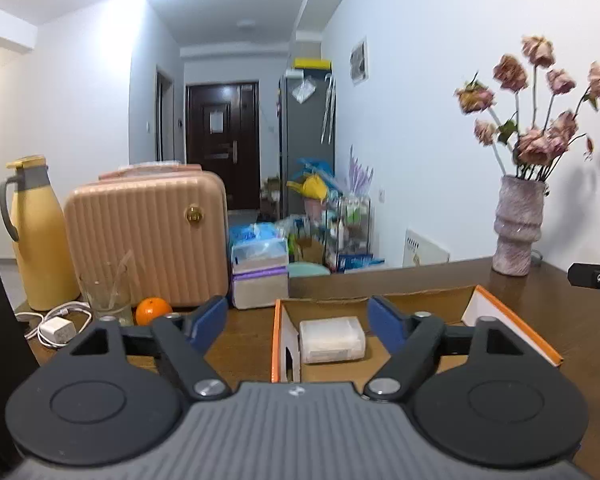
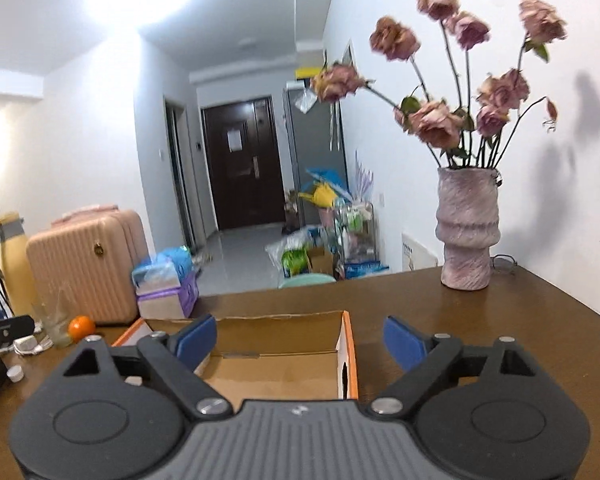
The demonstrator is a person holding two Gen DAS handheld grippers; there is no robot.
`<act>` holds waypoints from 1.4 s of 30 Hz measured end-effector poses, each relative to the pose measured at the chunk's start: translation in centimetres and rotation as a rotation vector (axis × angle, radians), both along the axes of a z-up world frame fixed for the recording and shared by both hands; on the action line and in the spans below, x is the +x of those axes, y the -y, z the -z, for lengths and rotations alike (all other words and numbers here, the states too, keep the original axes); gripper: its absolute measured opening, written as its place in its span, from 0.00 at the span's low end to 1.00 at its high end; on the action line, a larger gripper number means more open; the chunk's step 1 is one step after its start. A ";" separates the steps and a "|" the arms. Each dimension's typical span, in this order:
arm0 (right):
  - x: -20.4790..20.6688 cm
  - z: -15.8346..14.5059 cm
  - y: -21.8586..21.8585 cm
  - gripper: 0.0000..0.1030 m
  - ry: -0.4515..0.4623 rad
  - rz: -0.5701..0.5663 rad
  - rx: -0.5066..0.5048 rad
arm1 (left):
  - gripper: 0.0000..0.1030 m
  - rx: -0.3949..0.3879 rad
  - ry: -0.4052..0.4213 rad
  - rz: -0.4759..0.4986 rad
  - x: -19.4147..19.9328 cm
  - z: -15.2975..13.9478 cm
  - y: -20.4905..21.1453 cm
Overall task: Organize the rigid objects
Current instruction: 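Pull both tools back out of the box toward the remaining objects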
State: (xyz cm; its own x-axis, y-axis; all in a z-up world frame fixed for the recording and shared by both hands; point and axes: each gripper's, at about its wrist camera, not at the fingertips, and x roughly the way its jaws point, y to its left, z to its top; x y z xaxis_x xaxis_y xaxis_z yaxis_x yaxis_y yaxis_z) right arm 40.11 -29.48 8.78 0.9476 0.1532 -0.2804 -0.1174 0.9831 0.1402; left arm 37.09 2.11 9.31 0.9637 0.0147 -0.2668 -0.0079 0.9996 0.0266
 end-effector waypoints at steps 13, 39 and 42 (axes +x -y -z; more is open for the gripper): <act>-10.0 1.1 -2.8 0.97 0.145 -0.077 -0.106 | 1.00 -0.016 0.116 -0.037 -9.5 1.9 0.0; -31.3 10.3 -4.7 1.00 0.091 -0.101 -0.049 | 1.00 0.024 0.012 0.060 -30.2 10.0 1.3; -30.5 10.5 -4.7 1.00 0.072 -0.075 -0.074 | 1.00 0.040 0.004 0.050 -29.4 10.2 1.6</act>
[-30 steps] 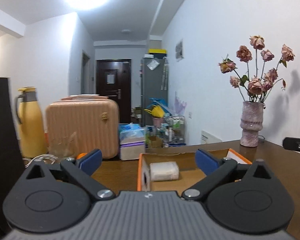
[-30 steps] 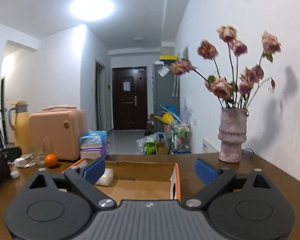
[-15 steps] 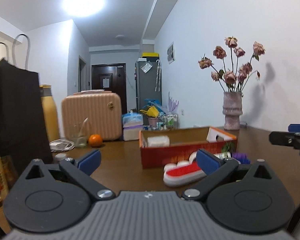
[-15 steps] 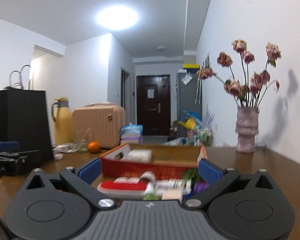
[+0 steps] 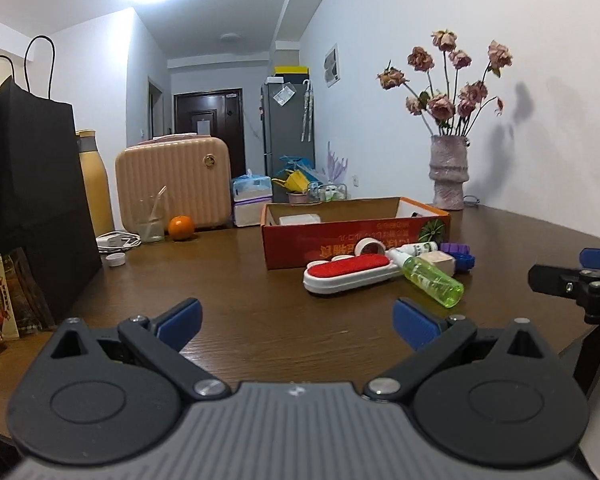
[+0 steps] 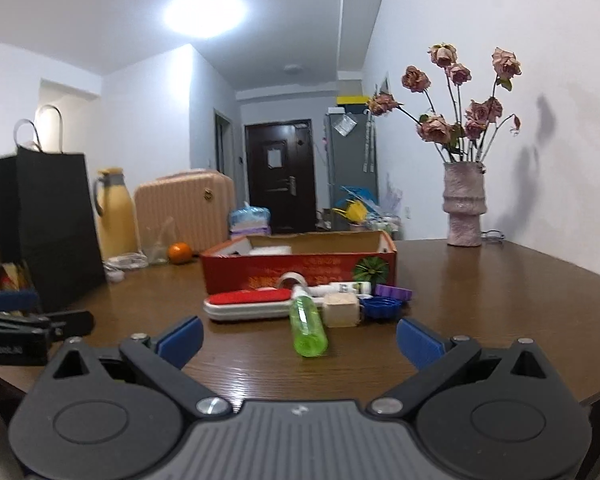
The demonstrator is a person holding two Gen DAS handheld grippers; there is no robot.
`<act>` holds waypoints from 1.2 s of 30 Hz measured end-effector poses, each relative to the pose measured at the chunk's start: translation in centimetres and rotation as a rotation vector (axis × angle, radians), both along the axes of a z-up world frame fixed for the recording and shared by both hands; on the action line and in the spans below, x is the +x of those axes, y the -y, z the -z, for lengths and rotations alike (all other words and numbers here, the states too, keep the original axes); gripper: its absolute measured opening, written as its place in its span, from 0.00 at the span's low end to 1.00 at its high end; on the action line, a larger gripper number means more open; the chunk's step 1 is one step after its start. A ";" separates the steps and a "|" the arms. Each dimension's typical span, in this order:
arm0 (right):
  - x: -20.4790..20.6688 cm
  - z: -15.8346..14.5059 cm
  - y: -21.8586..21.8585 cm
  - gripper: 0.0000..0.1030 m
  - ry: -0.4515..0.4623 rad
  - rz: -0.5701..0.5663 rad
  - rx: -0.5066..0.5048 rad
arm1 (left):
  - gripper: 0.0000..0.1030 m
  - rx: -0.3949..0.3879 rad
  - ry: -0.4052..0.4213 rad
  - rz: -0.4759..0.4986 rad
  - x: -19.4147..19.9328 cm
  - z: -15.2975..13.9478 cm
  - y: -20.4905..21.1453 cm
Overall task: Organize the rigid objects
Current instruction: 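Pull both tools back out of the box toward the remaining objects, then grasp the green spray bottle with the left tool while the right tool grasps the purple cap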
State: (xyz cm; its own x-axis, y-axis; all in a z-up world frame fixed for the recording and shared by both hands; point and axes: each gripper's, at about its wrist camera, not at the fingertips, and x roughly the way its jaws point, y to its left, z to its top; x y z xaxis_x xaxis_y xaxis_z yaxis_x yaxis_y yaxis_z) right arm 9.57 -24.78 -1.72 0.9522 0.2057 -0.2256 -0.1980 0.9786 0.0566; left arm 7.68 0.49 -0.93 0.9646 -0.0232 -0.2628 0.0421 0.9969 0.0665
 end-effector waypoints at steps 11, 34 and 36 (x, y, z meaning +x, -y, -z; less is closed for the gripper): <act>3.8 1.2 1.8 0.92 -0.095 0.035 0.032 | 1.00 -0.024 -0.052 0.010 4.9 0.3 2.0; 22.0 -0.8 9.4 0.76 -0.228 0.012 0.034 | 0.75 -0.133 -0.339 0.159 21.4 2.1 12.8; 24.6 -0.2 9.3 0.76 -0.265 -0.012 0.033 | 0.72 -0.123 -0.368 0.169 22.4 2.7 13.2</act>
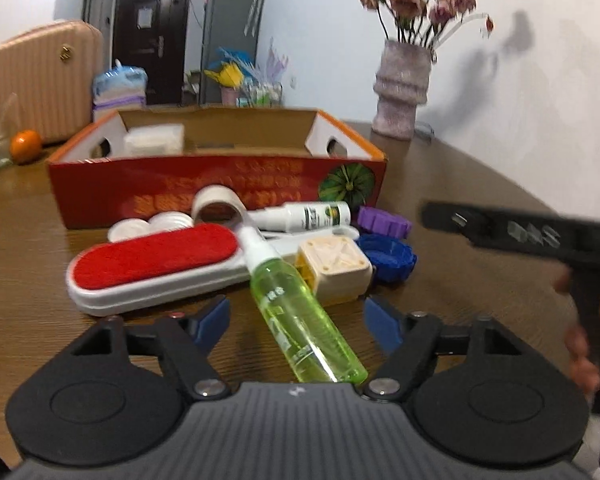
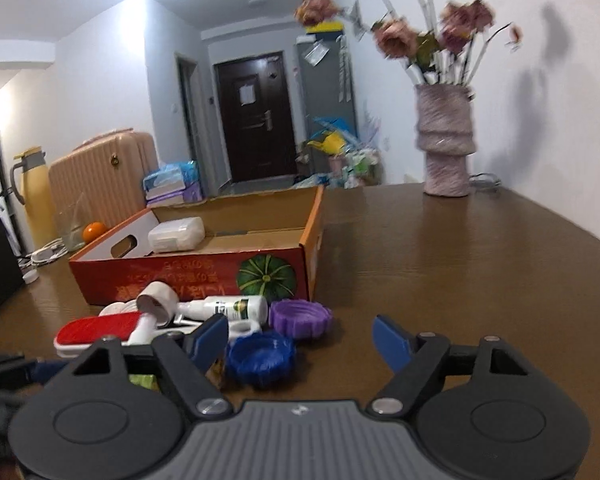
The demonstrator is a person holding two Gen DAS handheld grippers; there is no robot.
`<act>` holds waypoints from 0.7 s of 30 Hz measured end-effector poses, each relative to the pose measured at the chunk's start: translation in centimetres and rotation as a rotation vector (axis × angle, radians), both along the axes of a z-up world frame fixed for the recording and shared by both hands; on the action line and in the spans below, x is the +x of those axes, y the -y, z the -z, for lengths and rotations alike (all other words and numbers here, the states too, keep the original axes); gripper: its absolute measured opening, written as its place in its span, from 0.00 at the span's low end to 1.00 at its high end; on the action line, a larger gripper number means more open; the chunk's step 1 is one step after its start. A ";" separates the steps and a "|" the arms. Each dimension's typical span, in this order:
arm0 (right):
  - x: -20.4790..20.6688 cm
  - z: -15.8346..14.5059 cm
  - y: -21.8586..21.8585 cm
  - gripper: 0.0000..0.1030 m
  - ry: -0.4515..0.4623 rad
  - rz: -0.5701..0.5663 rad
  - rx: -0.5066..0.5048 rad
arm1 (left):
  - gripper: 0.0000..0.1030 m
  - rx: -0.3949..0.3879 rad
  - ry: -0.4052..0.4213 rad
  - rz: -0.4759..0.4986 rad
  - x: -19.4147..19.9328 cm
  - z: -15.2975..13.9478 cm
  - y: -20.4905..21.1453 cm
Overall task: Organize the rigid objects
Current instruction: 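Grasp the green spray bottle with the left tool while the right tool grasps the purple cap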
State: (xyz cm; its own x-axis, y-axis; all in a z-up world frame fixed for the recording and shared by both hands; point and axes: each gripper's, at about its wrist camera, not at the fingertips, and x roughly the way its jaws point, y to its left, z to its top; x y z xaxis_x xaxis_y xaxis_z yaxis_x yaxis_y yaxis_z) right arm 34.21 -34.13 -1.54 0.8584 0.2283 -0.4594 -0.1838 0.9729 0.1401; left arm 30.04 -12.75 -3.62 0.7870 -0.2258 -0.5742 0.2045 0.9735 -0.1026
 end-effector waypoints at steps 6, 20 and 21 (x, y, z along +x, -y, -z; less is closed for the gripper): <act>6.0 2.1 -0.2 0.72 -0.123 -0.023 0.063 | 0.52 0.005 -0.049 0.002 1.6 1.1 0.2; 5.5 1.6 -0.9 0.51 -0.055 -0.018 0.028 | 0.31 -0.023 -0.023 -0.034 -1.0 -0.3 -1.7; 4.7 1.2 -1.1 0.51 -0.028 -0.025 0.013 | 0.31 -0.011 0.004 -0.039 -1.6 -0.6 -1.8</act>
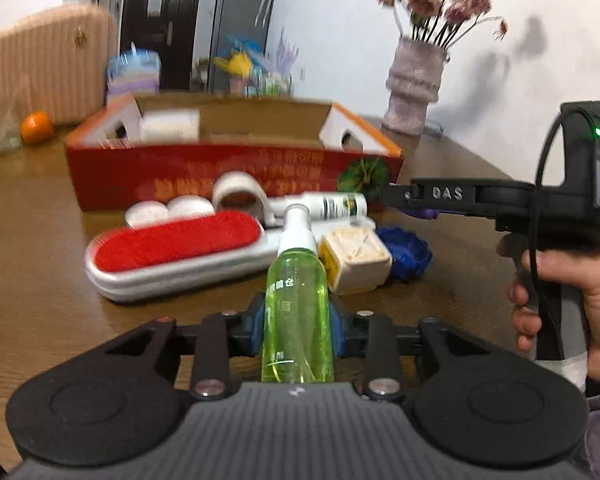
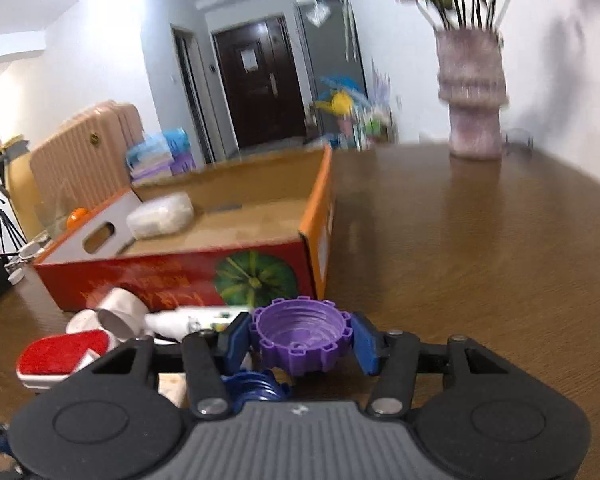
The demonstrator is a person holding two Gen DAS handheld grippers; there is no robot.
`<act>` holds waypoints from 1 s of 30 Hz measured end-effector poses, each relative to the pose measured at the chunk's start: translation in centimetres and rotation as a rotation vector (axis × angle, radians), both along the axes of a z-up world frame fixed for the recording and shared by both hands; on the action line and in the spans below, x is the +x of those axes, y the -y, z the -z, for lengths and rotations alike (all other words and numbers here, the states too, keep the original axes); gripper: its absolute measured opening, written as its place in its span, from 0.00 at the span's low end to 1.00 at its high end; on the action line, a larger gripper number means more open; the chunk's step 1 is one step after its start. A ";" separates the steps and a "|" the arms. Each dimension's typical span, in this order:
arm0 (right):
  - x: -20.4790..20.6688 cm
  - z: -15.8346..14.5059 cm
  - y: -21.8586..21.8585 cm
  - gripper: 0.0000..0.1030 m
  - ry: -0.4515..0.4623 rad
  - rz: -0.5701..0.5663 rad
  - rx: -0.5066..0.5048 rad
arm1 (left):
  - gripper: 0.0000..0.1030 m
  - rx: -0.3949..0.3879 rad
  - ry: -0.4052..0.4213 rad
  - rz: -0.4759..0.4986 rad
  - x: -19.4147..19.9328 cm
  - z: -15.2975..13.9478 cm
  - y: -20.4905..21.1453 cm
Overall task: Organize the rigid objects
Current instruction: 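Grasp the green spray bottle with the left tool while the right tool grasps the purple cap, then carry the spray bottle with the left tool while the right tool carries the purple cap into the box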
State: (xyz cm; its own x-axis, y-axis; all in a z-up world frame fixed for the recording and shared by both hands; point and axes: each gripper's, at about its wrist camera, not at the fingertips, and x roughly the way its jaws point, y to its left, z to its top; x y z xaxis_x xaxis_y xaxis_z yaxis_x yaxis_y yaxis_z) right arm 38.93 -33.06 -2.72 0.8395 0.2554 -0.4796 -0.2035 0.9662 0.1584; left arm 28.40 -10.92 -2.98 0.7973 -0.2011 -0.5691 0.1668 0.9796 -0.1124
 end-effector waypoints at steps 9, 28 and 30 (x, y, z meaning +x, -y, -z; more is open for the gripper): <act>-11.4 -3.3 -4.3 0.51 0.221 -0.066 -0.130 | 0.31 0.107 0.217 -0.111 -7.3 -3.7 -2.8; -24.4 -4.5 -9.6 0.51 0.358 -0.083 -0.140 | 0.31 0.070 0.324 -0.173 -15.2 -6.3 -8.2; -24.0 -4.4 -9.6 0.51 0.352 -0.080 -0.143 | 0.31 0.066 0.316 -0.168 -14.6 -6.2 -8.1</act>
State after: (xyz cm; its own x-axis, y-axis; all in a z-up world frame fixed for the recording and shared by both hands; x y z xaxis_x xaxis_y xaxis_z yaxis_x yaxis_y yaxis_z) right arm 14.96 -23.49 1.70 0.9391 0.2784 -0.2015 -0.2972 0.9523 -0.0697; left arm 13.78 -2.77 3.24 0.9547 -0.0233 -0.2967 0.0192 0.9997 -0.0165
